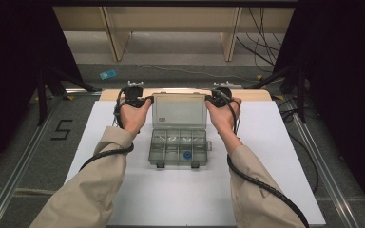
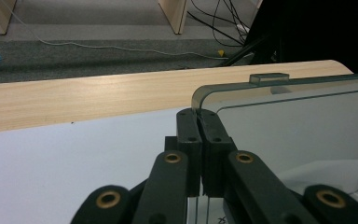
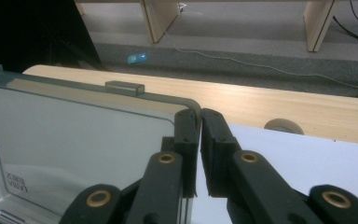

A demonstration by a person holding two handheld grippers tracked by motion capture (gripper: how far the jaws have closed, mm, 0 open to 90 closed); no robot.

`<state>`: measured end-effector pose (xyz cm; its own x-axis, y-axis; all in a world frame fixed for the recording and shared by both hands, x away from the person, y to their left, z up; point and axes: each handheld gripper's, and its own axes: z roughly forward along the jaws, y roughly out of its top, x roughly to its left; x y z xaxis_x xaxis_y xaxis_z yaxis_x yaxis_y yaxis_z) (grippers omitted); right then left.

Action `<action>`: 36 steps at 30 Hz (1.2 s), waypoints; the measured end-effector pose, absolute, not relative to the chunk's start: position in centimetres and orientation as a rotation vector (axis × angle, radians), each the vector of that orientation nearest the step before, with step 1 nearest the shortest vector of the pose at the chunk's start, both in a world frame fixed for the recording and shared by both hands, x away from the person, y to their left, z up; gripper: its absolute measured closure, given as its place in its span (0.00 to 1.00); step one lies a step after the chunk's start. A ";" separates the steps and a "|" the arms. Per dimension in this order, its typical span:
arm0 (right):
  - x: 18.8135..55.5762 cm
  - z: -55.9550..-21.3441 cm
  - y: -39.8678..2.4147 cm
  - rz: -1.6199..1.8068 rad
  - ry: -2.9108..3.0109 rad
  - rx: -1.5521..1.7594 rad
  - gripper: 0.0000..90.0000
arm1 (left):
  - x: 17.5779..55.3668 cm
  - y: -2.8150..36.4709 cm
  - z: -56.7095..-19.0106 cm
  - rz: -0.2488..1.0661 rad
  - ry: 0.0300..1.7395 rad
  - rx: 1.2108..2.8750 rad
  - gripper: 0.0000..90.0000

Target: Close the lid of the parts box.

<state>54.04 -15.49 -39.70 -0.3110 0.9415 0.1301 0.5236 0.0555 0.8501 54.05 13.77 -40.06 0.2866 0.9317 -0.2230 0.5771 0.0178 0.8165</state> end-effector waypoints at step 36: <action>50.1 -39.7 -15.7 1.246 1.806 1.353 0.96 | 51.3 14.0 -40.1 0.581 1.247 1.648 0.98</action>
<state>50.07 -15.73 -39.65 -0.3366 0.9370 0.0937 0.4204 0.0605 0.9053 51.34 14.04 -40.08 0.3655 0.9157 -0.1668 0.4620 -0.0229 0.8866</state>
